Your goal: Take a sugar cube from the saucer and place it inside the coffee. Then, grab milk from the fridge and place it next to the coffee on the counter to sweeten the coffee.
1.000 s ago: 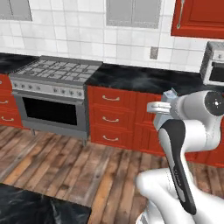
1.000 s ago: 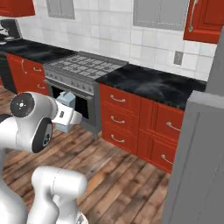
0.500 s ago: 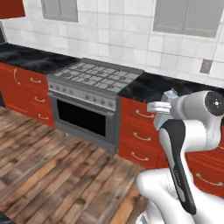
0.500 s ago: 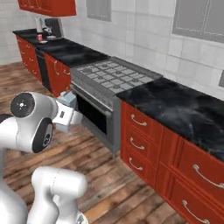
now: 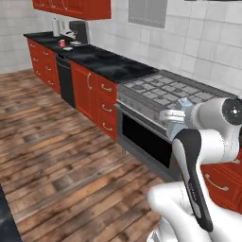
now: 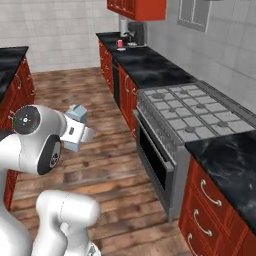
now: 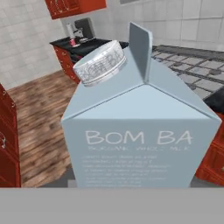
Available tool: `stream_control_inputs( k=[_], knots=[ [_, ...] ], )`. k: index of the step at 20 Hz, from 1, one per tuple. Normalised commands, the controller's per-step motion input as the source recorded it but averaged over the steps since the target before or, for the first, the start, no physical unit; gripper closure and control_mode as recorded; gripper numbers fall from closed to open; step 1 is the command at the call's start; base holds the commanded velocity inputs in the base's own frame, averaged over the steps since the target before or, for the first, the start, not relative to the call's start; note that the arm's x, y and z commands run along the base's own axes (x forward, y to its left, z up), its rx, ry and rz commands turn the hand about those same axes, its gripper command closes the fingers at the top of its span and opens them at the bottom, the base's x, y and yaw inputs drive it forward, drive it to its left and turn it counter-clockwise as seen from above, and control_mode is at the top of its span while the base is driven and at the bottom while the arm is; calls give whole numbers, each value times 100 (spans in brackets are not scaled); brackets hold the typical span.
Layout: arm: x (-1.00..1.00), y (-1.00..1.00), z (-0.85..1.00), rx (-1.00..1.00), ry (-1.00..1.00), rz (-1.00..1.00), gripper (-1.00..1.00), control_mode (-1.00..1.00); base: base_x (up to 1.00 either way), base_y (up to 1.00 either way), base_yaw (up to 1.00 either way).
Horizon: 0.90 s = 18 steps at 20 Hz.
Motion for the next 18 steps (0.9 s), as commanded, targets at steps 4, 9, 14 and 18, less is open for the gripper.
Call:
stream_control_inputs(
  k=[4, 9, 14, 18],
  knots=[
    [0, 0, 0, 0, 0, 0, 100, 100, 100, 0, 47],
    [0, 0, 0, 0, 0, 0, 100, 100, 100, 0, 40],
    [0, 0, 0, 0, 0, 0, 100, 100, 100, -3, 31],
    [0, 0, 0, 0, 0, 0, 100, 100, 100, -21, 16]
  ],
)
